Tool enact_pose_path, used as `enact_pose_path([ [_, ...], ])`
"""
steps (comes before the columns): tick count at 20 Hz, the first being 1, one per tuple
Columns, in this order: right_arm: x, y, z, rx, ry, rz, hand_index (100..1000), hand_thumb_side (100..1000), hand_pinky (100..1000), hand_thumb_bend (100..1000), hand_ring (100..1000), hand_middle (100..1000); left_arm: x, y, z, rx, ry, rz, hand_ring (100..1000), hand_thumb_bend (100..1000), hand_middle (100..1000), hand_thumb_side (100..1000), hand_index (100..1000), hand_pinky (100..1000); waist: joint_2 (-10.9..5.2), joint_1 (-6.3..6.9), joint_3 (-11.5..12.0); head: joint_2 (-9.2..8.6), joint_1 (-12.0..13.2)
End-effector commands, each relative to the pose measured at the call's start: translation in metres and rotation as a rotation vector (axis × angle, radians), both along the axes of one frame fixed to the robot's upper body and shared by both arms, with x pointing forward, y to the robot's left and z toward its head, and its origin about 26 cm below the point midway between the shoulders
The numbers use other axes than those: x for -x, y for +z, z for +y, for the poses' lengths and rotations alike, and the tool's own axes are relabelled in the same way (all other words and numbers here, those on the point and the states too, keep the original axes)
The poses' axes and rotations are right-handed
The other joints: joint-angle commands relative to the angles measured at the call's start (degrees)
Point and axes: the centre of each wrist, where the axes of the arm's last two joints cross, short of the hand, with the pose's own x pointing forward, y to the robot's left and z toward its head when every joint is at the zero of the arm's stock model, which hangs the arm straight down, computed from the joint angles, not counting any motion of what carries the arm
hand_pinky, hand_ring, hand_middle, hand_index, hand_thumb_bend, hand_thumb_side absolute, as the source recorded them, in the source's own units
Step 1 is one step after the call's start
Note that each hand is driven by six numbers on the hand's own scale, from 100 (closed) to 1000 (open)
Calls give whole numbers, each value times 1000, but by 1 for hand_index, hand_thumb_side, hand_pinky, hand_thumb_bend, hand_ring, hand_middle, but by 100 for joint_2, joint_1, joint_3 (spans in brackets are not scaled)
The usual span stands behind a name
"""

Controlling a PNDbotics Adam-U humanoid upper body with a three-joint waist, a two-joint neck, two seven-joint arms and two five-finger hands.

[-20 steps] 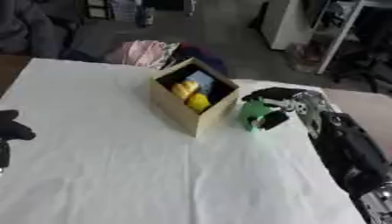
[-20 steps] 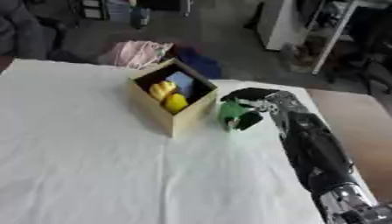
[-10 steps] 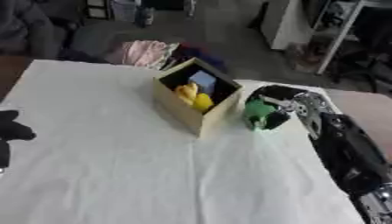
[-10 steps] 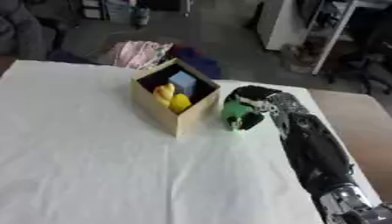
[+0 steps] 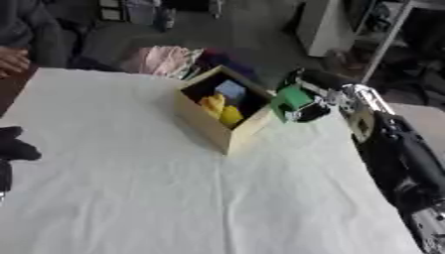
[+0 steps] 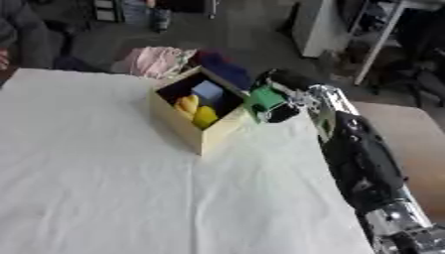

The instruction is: Pick up objects on the table and place them in the box.

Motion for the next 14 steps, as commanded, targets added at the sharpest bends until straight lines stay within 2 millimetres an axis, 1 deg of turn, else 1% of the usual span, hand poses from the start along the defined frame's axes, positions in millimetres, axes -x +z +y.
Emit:
enact_pose_path([
  [1,4,37,2,-15,39,-141,747,184,284,100,423,569,1,7,1,-6,-7,-23,670,100,612,558,829,774,-210,5,23,-49,-24],
  [4,3,42,17,-38,82,-202,755,172,292,100,428,577,1,8,0,-5,-15,-25,669,100,612,558,829,774,-210,-2,77,-54,-57],
  [6,1,38,25,-36,98,-210,773,177,312,100,442,595,1,9,-1,-4,-19,-26,669,100,612,558,828,774,-208,-7,116,-69,-76],
  [8,-2,31,32,-33,107,-195,783,182,330,100,452,606,0,10,-2,-2,-24,-27,669,100,612,558,828,774,-202,-12,152,-84,-97],
  [10,-5,20,37,-36,111,-171,792,179,393,100,477,626,0,10,-3,0,-30,-30,669,100,612,559,828,774,-188,-18,192,-102,-114],
  [11,-6,15,40,-35,109,-155,803,187,444,100,502,647,0,11,-3,1,-32,-31,669,100,611,559,828,774,-181,-21,211,-112,-119],
  [12,-7,10,42,-30,108,-138,811,188,463,100,513,659,0,11,-3,1,-34,-31,669,100,611,559,828,774,-174,-24,230,-115,-125],
  [13,-8,6,43,-26,107,-127,860,195,522,100,556,715,0,11,-4,1,-35,-32,668,100,611,559,828,774,-169,-27,244,-117,-131],
  [14,-9,1,45,-16,105,-109,889,201,555,100,582,745,0,11,-4,1,-35,-32,668,100,611,559,828,774,-162,-31,262,-118,-137],
])
